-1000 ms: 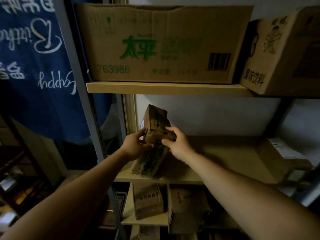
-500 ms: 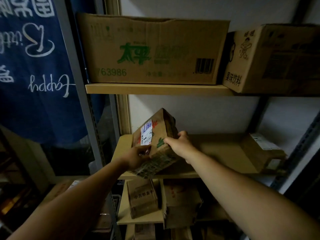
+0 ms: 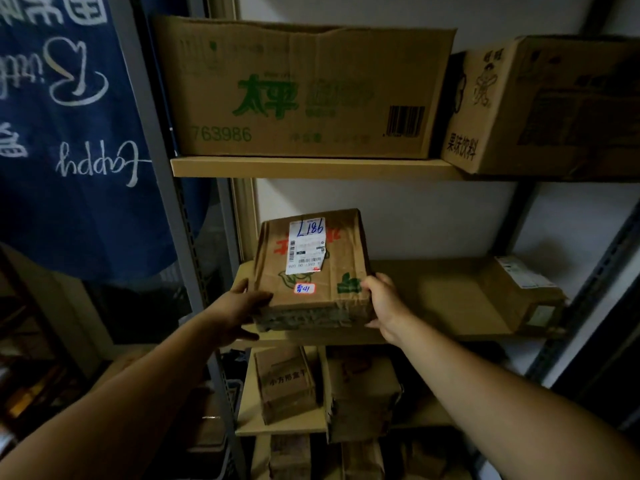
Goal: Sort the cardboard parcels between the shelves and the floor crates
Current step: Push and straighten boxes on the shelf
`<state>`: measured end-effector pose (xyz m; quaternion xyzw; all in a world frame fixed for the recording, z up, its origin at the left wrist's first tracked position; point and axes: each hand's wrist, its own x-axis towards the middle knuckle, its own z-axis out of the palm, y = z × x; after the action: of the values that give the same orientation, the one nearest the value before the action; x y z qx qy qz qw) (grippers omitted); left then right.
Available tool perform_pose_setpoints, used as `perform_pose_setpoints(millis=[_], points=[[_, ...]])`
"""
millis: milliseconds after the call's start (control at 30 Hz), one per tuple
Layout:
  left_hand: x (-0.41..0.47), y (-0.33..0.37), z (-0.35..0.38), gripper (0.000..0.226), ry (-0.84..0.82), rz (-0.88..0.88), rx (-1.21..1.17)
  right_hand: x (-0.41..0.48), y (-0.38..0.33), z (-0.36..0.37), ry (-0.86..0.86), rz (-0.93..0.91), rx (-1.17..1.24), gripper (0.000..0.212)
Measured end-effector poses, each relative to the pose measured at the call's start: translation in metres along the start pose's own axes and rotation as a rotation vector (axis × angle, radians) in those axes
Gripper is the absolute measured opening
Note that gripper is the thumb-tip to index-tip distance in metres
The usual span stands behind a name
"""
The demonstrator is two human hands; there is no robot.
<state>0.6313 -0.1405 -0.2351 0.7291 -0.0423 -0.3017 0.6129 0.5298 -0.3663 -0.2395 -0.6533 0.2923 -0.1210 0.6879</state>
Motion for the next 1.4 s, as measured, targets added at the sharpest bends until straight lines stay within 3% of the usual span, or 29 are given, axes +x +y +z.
perform_pose_setpoints(millis=[167,433,567,767,1033,1167,1300,1400], points=[[-0.008,-0.002,0.002,0.047,0.0,0.113,-0.099,-0.001,0.003,0.001,-0.021,-0.015,-0.036,0.019],[-0.017,-0.022,0.005,0.091,0.083,0.327,0.009,-0.008,0.016,-0.003,0.012,-0.047,-0.181,0.043],[-0.023,-0.024,0.007,0.091,0.09,0.36,0.004,-0.01,0.023,-0.001,0.007,-0.042,-0.199,0.053],[-0.018,-0.023,0.003,0.091,0.085,0.378,0.03,-0.004,0.024,0.0,0.006,-0.048,-0.19,0.049],[0.004,-0.017,0.022,0.07,0.078,0.399,0.173,0.0,0.02,-0.01,0.062,-0.208,-0.275,0.073],[0.016,-0.008,0.037,0.068,0.015,0.366,0.133,0.003,0.019,-0.016,0.128,-0.226,-0.361,0.074],[0.024,0.001,0.057,0.072,-0.063,0.332,0.159,0.001,0.015,-0.032,0.248,-0.27,-0.575,0.061],[0.029,0.007,0.082,0.061,-0.099,0.348,0.208,0.004,0.014,-0.052,0.284,-0.26,-0.659,0.059]])
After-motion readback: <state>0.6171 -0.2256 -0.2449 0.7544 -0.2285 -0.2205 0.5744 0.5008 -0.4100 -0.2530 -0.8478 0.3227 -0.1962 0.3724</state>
